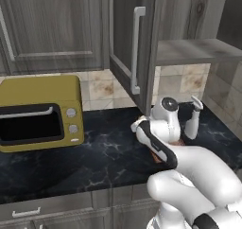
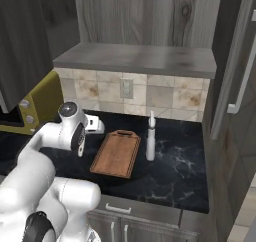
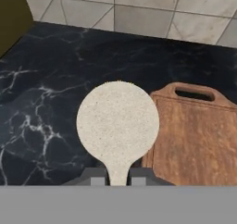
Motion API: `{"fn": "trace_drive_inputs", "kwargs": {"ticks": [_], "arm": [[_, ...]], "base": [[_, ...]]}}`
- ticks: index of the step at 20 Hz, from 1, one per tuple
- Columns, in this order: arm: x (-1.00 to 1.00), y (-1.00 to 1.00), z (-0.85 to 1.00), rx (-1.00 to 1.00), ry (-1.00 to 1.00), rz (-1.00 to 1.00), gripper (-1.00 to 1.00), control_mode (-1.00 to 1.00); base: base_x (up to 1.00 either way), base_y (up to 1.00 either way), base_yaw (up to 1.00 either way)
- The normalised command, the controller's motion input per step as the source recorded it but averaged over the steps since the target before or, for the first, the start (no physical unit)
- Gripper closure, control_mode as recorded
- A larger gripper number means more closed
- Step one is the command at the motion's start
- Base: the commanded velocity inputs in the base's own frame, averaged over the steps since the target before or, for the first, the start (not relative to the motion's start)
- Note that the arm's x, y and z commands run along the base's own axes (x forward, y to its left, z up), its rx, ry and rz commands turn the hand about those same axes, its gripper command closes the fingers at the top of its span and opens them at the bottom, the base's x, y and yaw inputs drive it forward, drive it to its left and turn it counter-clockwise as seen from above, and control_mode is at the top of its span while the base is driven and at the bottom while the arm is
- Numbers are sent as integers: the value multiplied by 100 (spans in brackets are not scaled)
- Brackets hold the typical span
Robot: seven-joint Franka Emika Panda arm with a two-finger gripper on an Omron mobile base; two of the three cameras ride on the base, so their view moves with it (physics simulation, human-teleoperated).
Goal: Grab the spray bottle from the cabinet, then place it next to the cutting board for sanitizing. Then grab the dish brush from the countertop next to the sink and place it next to the cutting board.
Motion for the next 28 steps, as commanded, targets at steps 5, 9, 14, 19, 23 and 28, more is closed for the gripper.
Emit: {"fn": "trace_drive_inputs", "kwargs": {"ticks": [5, 9, 14, 19, 23, 28], "arm": [[10, 11, -20, 0, 1, -6, 100, -100], [9, 0, -32, 0, 0, 0, 100, -100], [19, 0, -42, 0, 0, 0, 100, -100], [17, 6, -31, 0, 0, 0, 100, -100], [14, 2, -29, 0, 0, 0, 100, -100], [20, 3, -32, 0, 0, 0, 100, -100]], "base": [[0, 0, 0], [0, 0, 0], [0, 0, 0], [0, 0, 0], [0, 0, 0], [0, 0, 0]]}}
